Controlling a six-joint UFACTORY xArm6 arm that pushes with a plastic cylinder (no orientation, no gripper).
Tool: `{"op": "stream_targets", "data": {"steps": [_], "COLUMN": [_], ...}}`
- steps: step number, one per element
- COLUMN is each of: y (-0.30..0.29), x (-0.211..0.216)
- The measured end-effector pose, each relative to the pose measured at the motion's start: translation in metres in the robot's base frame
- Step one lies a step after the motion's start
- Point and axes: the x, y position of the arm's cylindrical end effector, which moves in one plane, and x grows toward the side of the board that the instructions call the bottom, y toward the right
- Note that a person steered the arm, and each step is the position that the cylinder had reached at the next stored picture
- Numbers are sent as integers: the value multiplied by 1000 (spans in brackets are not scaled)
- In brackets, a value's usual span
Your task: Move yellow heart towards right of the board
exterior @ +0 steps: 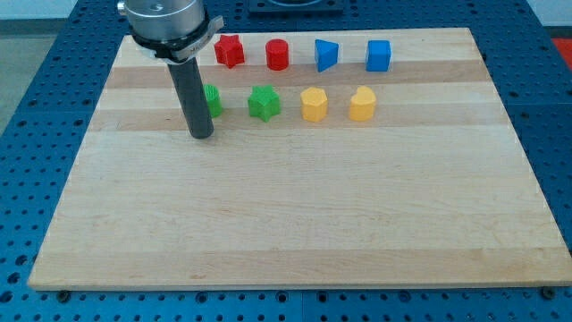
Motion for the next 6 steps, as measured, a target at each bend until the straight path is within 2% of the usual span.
{"op": "stream_targets", "data": {"steps": [1,2,4,6], "y": [78,138,134,188], "x": [30,42,9,-51]}}
